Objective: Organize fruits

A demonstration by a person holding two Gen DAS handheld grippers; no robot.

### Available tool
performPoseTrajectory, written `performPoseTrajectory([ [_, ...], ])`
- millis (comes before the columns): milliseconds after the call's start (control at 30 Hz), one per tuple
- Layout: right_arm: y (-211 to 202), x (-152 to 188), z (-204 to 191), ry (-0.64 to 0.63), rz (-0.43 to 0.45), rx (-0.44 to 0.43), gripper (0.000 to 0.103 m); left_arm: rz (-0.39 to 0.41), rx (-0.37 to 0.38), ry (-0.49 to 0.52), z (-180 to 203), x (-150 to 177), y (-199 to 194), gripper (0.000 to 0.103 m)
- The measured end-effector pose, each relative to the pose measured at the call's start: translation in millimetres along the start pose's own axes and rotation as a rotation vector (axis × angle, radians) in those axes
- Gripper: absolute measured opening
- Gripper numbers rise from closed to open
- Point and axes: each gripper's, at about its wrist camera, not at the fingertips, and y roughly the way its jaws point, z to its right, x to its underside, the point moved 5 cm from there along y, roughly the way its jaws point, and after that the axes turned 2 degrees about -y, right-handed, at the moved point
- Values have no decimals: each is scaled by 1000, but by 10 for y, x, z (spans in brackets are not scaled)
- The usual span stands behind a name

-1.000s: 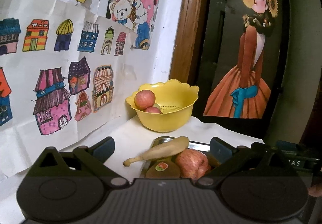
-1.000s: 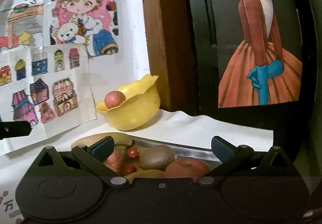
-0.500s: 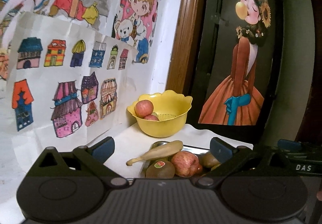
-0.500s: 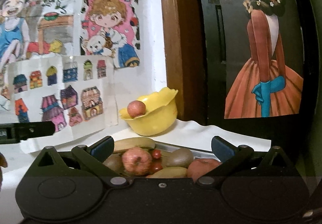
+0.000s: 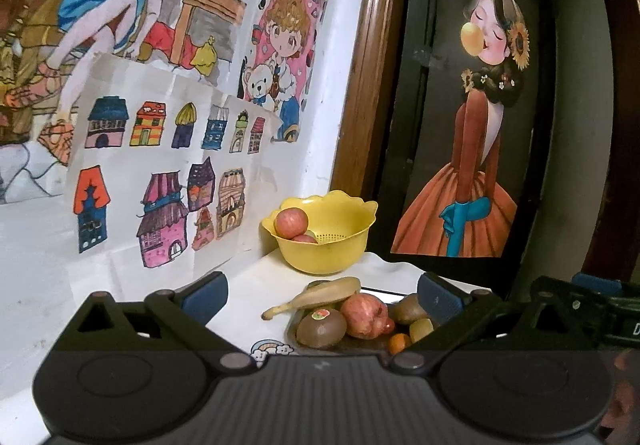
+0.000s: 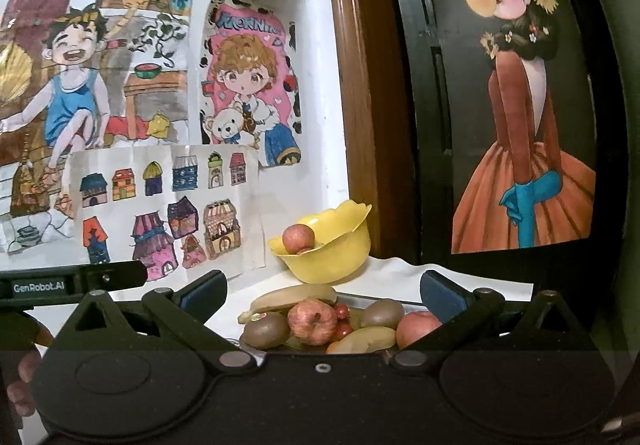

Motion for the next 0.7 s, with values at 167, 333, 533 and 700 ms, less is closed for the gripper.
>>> performPoseTrajectory([
  [167,-154,42,-68,-7,6,8,102,10,2,7,9,23,-146,103],
  [333,-264,89,-119,0,12,23,102,22,1,19,23,56,-262,103],
  [533,-352,189,-157,48,16,73,102,52,-52,27,-41,164,-379,103],
  [700,-424,280,-186,110,42,114,102,39,-68,-41,-157,302,-411,103],
])
